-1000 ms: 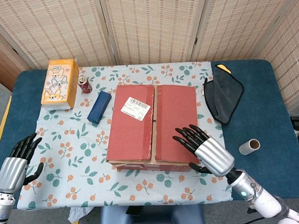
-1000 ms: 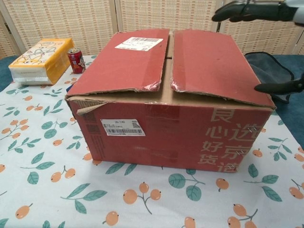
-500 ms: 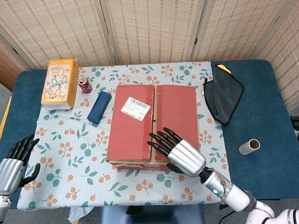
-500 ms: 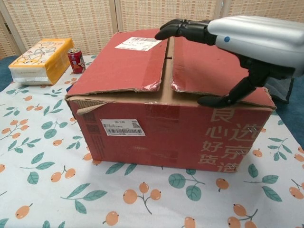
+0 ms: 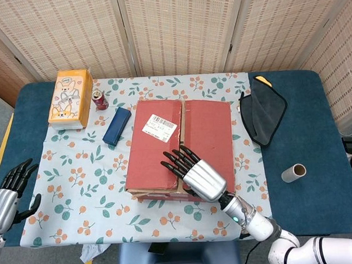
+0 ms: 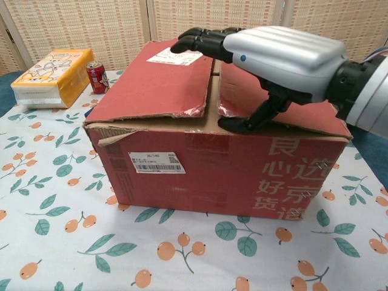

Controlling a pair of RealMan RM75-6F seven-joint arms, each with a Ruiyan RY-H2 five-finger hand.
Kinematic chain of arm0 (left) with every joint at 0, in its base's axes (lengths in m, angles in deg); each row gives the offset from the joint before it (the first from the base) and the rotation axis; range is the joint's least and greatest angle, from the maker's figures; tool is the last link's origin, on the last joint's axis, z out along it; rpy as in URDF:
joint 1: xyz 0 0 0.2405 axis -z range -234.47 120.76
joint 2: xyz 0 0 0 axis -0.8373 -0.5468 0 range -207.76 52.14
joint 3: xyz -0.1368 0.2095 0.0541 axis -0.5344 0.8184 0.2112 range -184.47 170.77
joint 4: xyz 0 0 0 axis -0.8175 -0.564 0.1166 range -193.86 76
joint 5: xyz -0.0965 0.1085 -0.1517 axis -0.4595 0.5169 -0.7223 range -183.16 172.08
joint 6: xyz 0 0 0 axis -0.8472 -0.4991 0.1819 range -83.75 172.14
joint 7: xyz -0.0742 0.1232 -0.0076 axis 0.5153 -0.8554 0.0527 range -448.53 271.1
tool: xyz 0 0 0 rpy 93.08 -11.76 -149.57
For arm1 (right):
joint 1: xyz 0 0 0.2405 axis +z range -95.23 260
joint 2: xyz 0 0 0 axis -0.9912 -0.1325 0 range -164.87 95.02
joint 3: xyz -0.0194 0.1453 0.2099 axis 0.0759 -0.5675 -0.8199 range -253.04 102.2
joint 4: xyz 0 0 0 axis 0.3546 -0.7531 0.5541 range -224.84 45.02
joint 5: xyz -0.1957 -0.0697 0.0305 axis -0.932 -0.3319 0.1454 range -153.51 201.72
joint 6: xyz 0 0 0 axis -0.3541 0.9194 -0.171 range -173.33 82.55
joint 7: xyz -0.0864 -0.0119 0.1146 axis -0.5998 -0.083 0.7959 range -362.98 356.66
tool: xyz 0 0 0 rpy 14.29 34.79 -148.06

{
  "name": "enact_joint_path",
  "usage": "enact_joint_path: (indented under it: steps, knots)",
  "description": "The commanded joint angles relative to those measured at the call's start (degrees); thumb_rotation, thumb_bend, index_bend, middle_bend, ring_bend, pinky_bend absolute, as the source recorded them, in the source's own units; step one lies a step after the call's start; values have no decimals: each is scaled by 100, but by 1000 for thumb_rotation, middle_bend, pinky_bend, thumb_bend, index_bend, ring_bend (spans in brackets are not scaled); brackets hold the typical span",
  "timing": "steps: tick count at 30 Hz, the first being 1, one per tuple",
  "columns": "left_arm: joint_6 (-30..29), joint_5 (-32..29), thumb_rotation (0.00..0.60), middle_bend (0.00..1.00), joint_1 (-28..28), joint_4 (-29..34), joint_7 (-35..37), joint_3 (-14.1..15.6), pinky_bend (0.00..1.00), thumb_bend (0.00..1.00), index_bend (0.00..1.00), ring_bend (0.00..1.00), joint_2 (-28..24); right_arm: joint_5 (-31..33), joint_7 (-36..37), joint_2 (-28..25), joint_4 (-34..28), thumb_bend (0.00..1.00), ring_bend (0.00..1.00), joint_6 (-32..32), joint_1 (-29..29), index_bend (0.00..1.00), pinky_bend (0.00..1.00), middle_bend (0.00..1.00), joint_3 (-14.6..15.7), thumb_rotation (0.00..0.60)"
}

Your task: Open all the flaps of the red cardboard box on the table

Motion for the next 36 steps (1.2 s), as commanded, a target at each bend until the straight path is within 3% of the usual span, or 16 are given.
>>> enact_joint_path:
  steps: [1, 9, 18, 27, 31, 36]
  knots:
    - [-19, 17, 600, 38, -7, -17, 49, 3, 120, 561, 0, 0, -10, 53, -46, 85, 91, 337, 0, -32, 63, 0, 0, 0, -39, 600]
    - [-105, 36, 600, 38, -39, -21, 97, -10, 115, 561, 0, 0, -27, -67, -180, 81, 109, 337, 0, -389, 23, 0, 0, 0, 4, 600]
    - [-97, 66, 600, 38, -18, -30, -16, -22, 114, 561, 0, 0, -2, -580, -644, -527, -525, 336, 0, -1475, -610, 0, 0, 0, 236, 600]
    - [-175, 197, 600, 38, -56, 79, -384, 23, 112, 561, 0, 0, 20, -1560, -857, -1283, -888, 337, 0, -3287, -1962, 0, 0, 0, 916, 600]
    - [-159, 195, 600, 38, -58, 131, -486, 25, 112, 561, 0, 0, 25, -1932, -536, -1382, -481, 337, 0, -4285, -2760, 0, 0, 0, 1328, 600]
    - [-128, 185, 600, 38, -64, 189, -665, 28, 112, 561, 0, 0, 47, -1679, 105, -1328, 160, 337, 0, -4880, -3480, 0, 0, 0, 1674, 600]
